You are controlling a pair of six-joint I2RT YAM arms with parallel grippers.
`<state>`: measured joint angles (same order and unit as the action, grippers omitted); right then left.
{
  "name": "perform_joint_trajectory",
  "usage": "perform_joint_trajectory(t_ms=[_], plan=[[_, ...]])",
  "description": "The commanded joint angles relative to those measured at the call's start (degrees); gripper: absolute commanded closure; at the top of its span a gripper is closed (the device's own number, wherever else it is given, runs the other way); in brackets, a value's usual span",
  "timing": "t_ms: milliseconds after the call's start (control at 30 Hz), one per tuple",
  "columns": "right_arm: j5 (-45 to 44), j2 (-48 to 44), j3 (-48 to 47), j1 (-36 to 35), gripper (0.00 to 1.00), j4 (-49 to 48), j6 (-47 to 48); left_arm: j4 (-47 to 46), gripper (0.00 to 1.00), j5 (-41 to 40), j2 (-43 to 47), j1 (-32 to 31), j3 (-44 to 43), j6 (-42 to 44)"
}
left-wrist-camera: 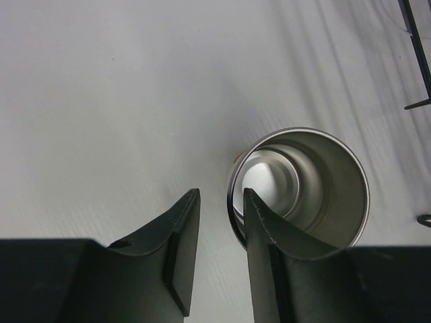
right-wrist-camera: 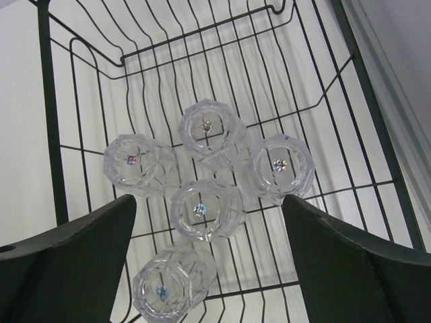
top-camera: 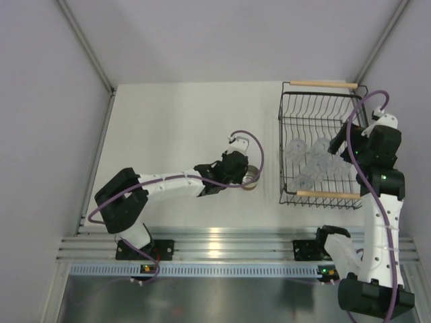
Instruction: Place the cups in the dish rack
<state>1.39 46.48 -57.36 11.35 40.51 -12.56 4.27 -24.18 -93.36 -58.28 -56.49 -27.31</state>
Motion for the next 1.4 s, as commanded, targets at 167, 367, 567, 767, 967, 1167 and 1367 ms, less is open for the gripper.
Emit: perform_joint_trajectory(t_ms=[167,367,567,767,967,1167,1367], plan=[[0.2,-0.9,0.4,-0.7,0.09,-2.6,0.6,-2.3,0.80,1.2,-1.6,-0.1,-2.7,-0.1],[0.3,-1.0,0.4,-0.7,0.09,-2.6,0.4,-2.3,0.98,2.1,-2.3,-0.1,-2.4,0.0],[0.2,-1.0,0.5,-0.7,0.09,-2.6,0.3,-2.3,1.00,2.7,-1.6,-0.2,-1.6,-0.1],[0.5,-1.0,1.1,-0.6,0.07,-3.5,-0.3,-2.4,1.00,0.1,1.8,-0.1,1.9,-3.4],[1.6,-1.0,2.0,-0.7,0.07,-4.7,-1.2,-0.8,1.00,-3.5,7.7,-0.2,2.3,-4.2],[3.2,-1.0,2.5,-0.6,0.07,-5.7,-1.6,-0.8,1.00,-6.3,15.3,-0.2,3.4,-6.1],[8.3,-1.8,4.1,-0.7,0.07,-8.6,-3.5,-7.3,1.00,-6.7,26.9,-0.1,7.0,-8.6]])
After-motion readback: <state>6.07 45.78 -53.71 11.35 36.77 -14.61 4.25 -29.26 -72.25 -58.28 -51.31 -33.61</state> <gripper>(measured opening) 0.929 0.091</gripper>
